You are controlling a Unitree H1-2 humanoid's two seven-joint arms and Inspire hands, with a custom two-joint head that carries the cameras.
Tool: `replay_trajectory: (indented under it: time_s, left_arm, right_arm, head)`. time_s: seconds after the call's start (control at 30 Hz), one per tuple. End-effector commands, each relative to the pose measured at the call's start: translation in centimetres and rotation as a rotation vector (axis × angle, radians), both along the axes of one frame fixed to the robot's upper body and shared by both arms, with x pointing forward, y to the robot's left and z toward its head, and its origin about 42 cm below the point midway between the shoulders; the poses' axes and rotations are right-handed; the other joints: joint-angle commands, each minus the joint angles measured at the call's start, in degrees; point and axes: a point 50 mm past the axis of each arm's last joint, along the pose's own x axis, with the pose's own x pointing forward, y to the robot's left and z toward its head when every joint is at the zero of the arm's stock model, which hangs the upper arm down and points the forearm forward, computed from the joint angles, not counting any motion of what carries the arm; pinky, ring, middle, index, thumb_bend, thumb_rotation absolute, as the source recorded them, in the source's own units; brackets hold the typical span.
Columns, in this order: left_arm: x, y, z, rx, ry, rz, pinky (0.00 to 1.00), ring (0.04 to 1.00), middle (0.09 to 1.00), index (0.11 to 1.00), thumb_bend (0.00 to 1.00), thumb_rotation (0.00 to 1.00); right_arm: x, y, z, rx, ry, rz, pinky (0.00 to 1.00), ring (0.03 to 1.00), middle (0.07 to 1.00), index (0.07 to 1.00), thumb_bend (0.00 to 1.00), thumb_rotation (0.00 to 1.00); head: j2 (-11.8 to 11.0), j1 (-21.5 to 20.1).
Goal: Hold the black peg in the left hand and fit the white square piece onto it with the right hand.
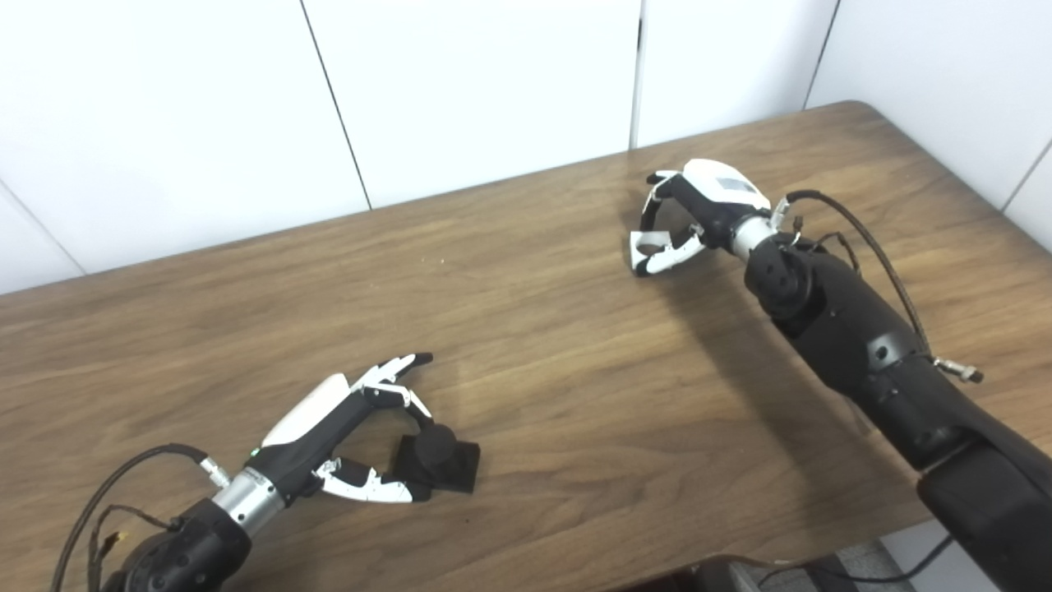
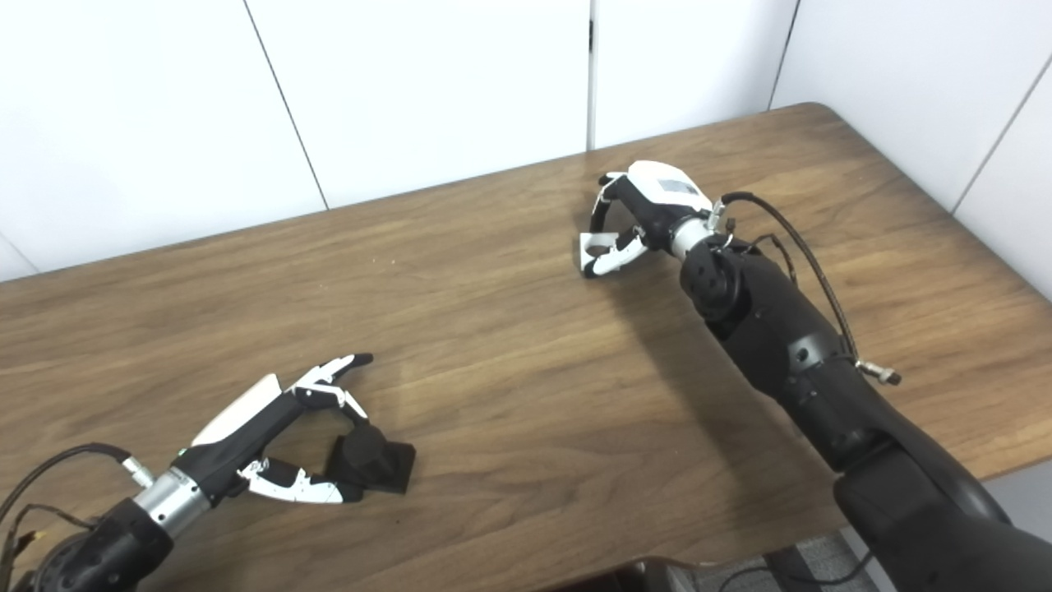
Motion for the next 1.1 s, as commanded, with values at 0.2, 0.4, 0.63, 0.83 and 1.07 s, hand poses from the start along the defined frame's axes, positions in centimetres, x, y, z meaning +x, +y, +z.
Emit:
replay_trajectory:
  time_s: [0.2, 0.4, 0.63, 0.83, 1.07]
  left_arm:
    - [-0.35, 1.48, -0.16, 0.071, 0.026, 0.01, 1.0, 1.0, 0.99, 0.489, 0.52, 0.07]
    - [-0.32, 1.42, -0.07, 0.067, 0.028, 0.009, 1.0, 1.0, 0.989, 0.488, 0.52, 0.06]
    - [-0.28, 1.43, -0.07, 0.072, 0.031, 0.008, 1.0, 1.0, 0.991, 0.488, 0.52, 0.06]
    - [-0.26, 1.42, -0.02, 0.07, 0.032, 0.01, 1.0, 1.0, 0.989, 0.488, 0.52, 0.06]
    - [-0.31, 1.46, 0.0, 0.073, 0.033, 0.009, 1.0, 1.0, 0.99, 0.488, 0.52, 0.06]
  right_arm:
    - [-1.08, -1.25, -2.72, -0.049, 0.158, -0.033, 0.88, 0.922, 0.904, 0.497, 0.52, 0.15]
    - [-1.06, -1.24, -2.59, -0.049, 0.169, -0.034, 0.9, 0.929, 0.91, 0.61, 0.67, 0.21]
    - [-1.05, -1.33, -2.71, -0.063, 0.186, -0.033, 0.88, 0.924, 0.913, 0.697, 0.8, 0.26]
    - [-1.04, -1.34, -2.86, -0.061, 0.197, -0.038, 0.87, 0.923, 0.916, 0.704, 0.82, 0.26]
    - [-1.05, -1.32, -2.85, -0.062, 0.195, -0.035, 0.87, 0.923, 0.916, 0.705, 0.83, 0.26]
  head:
    - [0.2, -0.1]
    - [0.3, -0.2]
    - [0.5, -0.2]
    - [0.6, -0.1]
    - [0.7, -0.1]
